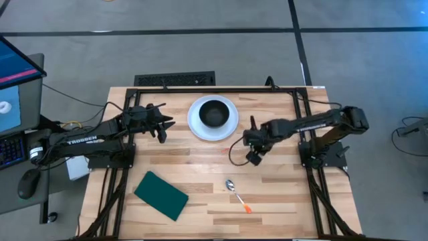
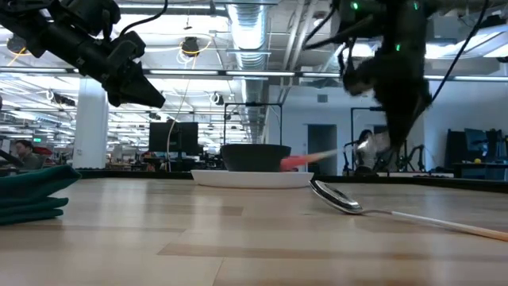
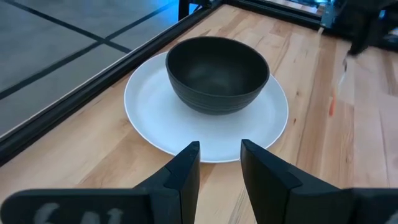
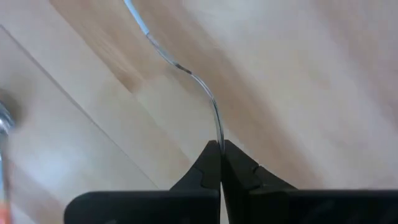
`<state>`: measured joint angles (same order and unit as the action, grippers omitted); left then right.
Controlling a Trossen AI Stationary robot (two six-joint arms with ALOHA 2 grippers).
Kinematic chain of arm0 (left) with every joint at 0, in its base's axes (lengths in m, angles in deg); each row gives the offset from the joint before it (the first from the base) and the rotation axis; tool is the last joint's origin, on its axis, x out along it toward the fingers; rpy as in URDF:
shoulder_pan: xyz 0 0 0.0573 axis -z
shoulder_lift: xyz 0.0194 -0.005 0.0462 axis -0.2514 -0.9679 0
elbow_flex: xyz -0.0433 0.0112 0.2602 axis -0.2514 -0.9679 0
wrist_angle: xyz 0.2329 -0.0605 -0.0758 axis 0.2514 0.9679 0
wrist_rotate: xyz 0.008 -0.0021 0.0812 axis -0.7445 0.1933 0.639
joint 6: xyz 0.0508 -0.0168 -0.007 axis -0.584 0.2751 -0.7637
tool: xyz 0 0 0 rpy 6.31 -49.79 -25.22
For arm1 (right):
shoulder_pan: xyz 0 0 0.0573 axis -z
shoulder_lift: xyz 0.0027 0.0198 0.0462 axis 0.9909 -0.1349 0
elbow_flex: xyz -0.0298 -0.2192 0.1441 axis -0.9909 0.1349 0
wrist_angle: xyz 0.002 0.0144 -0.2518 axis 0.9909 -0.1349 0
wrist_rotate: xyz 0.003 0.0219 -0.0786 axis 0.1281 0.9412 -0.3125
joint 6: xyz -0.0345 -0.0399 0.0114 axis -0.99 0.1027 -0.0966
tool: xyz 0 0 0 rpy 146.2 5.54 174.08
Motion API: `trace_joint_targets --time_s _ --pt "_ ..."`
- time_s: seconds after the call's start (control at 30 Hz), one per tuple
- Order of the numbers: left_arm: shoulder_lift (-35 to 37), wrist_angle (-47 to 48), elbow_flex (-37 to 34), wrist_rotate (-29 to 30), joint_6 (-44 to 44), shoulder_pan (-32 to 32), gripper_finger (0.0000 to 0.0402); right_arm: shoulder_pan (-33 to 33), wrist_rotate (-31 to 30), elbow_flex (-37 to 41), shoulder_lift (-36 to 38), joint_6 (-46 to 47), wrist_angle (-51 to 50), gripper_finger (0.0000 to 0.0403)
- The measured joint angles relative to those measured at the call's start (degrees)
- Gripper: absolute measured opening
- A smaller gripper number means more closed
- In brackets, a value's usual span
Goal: Set table place
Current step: Place the 1st spoon with the orange handle into the black bowl
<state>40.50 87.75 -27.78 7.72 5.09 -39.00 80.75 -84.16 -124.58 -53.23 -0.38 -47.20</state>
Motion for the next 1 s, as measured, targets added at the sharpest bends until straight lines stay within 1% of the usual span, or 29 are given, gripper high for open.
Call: trace_joint_targets --time_s 0.1,0.2,0.3,0.4,0.47,0.57,0.63,0.7,0.87,0.93,1.0 --pt "0.0 -0.3 0.0 0.0 0.3 0.0 0.0106 1.7 -0.3 -6.9 -0.1 -5.4 -14.2 0.0018" --pt "0.0 -0.7 0.0 0.0 0.4 0.0 0.0106 4.0 -0.3 -13.6 -1.2 -10.5 -24.0 0.0018" --pt "0.0 -0.8 0.0 0.0 1.1 0.0 0.0106 6.9 -0.3 -19.2 -2.9 -13.6 -30.8 0.0018" --pt "0.0 -0.8 0.0 0.0 1.1 0.0 0.0106 10.3 -0.2 -24.0 -5.2 -19.7 -35.3 0.0018" --pt "0.0 -1.1 0.0 0.0 1.1 0.0 0.0106 12.3 0.1 -26.5 -6.9 -25.1 -34.9 0.0018" --pt "0.0 -1.5 0.0 0.0 1.1 0.0 0.0106 14.7 0.0 -28.9 -9.4 -38.9 -35.3 0.0018" --pt "0.0 -1.6 0.0 0.0 1.0 0.0 0.0106 15.4 -1.1 -30.1 -11.4 -48.6 -34.9 0.0018" --pt "0.0 -1.7 0.0 0.0 1.0 0.0 0.0106 15.9 -3.8 -30.8 -13.1 -55.7 -35.1 0.0018" --pt "0.0 -2.8 0.0 0.0 0.7 0.0 0.0106 18.3 -9.5 -32.2 -17.0 -68.9 -35.1 0.0018" --pt "0.0 -3.3 0.0 0.0 0.2 0.0 0.0106 19.9 -12.0 -32.3 -18.4 -72.1 -35.1 0.0018" --pt "0.0 -3.2 0.0 0.0 0.1 0.0 0.0106 21.6 -14.0 -32.3 -20.0 -73.4 -35.1 0.0018"
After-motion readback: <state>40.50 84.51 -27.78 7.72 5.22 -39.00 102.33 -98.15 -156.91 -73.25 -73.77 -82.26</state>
